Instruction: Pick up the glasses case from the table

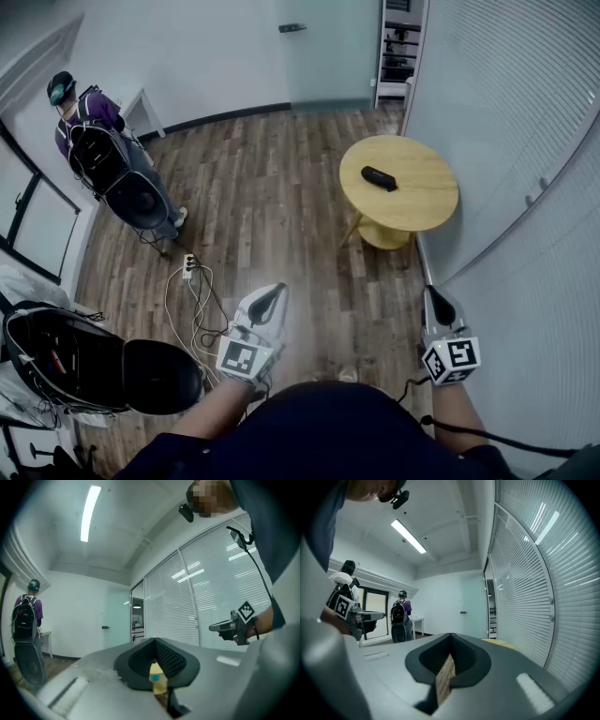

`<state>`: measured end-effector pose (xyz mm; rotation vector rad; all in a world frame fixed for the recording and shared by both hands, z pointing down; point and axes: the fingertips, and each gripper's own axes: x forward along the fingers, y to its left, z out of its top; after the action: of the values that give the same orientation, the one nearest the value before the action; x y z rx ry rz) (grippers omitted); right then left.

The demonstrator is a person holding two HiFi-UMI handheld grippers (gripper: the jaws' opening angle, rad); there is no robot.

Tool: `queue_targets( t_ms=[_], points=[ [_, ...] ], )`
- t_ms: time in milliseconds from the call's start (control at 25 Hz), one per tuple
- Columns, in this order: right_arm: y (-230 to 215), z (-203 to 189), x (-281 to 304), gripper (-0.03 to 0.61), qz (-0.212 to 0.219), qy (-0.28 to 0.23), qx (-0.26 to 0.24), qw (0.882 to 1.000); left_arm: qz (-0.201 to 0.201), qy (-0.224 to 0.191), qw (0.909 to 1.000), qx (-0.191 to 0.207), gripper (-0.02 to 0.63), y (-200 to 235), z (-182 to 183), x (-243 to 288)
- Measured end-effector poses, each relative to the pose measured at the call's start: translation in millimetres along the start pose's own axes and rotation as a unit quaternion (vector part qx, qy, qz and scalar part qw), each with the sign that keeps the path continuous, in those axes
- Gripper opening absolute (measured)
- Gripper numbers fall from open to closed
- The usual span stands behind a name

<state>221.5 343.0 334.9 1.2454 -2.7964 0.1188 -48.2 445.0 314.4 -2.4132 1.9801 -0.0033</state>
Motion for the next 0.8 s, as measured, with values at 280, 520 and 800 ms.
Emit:
queue_targets(
  t_ms=[280,520,800],
  points=[
    [-14.8,-8.3,3.7,0.008,0.011,0.004,-0.003,1.0,0.003,0.002,1.0,0.004,0.003,-11.9,-6.7,8.1],
    [-17.9,0.9,13.3,0.008,0.03,-0.01,0.01,0.999,0.007,0.01,0.9996,0.025,0.003,-6.8,-9.9,17.7],
    [-22.0,-5.9,27.0,0.009,0.035,0.006,-0.032,0.999,0.039,0.003,0.9992,-0.002,0.003,-9.2,-3.9,31.1]
  ],
)
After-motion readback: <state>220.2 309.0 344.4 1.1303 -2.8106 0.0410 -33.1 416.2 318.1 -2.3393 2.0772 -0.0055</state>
